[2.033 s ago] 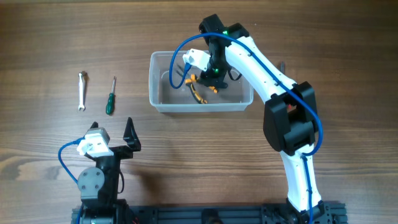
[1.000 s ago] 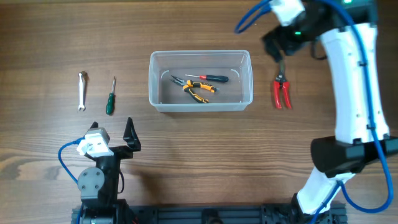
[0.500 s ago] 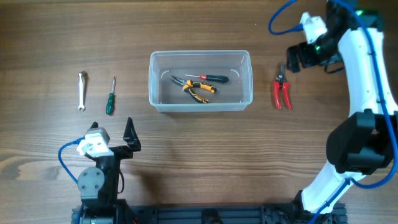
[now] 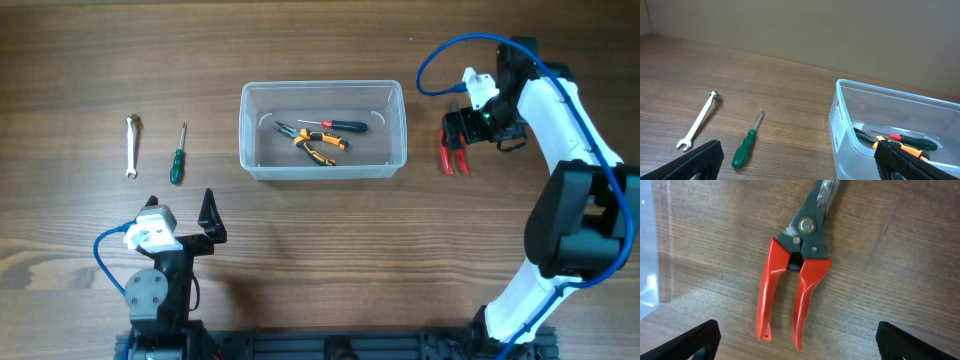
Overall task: Pack container
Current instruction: 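Move the right gripper over the red-handled pruning shears, then lower and close the right gripper on the red shears handles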
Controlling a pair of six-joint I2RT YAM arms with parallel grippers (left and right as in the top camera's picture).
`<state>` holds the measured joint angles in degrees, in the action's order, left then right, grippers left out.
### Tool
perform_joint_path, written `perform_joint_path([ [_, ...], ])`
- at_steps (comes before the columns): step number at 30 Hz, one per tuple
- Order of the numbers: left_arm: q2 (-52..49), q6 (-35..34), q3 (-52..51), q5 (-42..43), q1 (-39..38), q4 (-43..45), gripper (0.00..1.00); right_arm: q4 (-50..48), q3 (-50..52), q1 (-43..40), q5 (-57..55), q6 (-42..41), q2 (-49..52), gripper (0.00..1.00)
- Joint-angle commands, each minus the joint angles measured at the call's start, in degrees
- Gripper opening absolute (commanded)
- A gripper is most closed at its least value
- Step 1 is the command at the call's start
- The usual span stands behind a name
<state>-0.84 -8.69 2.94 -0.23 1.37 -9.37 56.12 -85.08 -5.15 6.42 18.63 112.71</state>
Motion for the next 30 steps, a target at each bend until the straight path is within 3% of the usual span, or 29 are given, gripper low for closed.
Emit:
perform_joint_path([
  [1, 0.5, 0.9, -0.4, -0.7, -0.3, 0.2, 1.0, -1.4, 0.5, -1.3, 0.9, -0.6, 1.3, 1.0],
  [30, 0.5, 0.9, -0.4, -0.7, -0.3, 0.2, 1.0, -2.8, 0.5, -2.8, -3.8, -0.9, 8.7, 1.0],
])
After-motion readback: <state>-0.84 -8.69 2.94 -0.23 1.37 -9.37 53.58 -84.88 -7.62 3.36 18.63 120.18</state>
